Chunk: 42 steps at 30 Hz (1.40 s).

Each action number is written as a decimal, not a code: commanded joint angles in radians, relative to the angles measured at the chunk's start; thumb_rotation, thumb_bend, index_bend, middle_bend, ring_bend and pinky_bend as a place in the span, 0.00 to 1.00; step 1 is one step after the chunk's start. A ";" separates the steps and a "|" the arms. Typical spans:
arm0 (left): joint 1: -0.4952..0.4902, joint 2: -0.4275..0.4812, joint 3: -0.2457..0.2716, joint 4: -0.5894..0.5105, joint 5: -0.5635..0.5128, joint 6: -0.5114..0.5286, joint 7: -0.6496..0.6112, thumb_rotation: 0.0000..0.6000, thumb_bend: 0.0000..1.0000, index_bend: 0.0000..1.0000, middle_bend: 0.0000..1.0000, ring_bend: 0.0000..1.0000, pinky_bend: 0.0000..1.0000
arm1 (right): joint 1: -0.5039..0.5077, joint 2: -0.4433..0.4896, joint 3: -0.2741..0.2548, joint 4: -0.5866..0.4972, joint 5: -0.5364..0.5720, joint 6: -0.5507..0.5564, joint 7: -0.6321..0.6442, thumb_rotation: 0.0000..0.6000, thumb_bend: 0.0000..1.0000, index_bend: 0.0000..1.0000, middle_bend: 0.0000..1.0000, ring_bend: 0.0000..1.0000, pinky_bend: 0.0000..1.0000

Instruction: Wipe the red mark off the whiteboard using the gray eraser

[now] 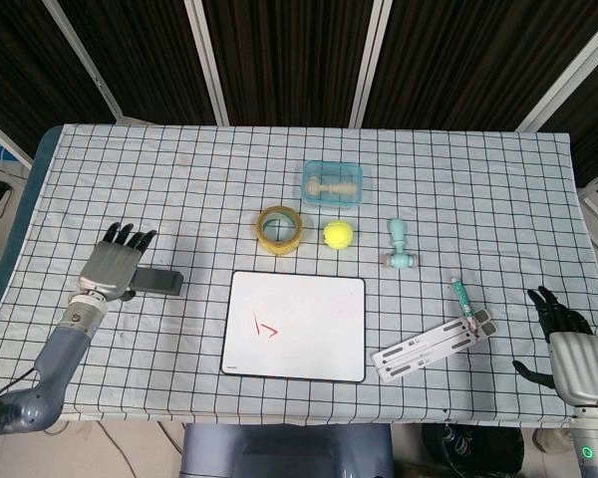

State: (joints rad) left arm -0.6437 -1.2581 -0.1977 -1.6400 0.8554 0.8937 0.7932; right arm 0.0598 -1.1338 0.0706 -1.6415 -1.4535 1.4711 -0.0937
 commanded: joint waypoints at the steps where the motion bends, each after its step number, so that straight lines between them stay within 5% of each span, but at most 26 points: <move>1: -0.028 -0.022 0.023 0.021 -0.016 -0.010 0.006 1.00 0.13 0.03 0.19 0.00 0.04 | 0.000 0.000 0.000 0.000 0.001 0.000 0.000 1.00 0.07 0.04 0.08 0.19 0.22; 16: -0.084 -0.089 0.091 0.148 0.037 -0.035 -0.056 1.00 0.15 0.25 0.34 0.00 0.04 | 0.000 0.003 0.003 -0.006 0.009 -0.003 0.003 1.00 0.07 0.04 0.08 0.19 0.22; 42: -0.108 -0.150 0.156 0.278 0.151 -0.060 -0.163 1.00 0.18 0.36 0.40 0.00 0.04 | 0.003 0.007 0.005 -0.012 0.020 -0.013 -0.001 1.00 0.07 0.04 0.08 0.19 0.22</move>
State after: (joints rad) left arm -0.7515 -1.4079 -0.0423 -1.3632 1.0058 0.8335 0.6308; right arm 0.0626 -1.1271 0.0759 -1.6540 -1.4332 1.4578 -0.0942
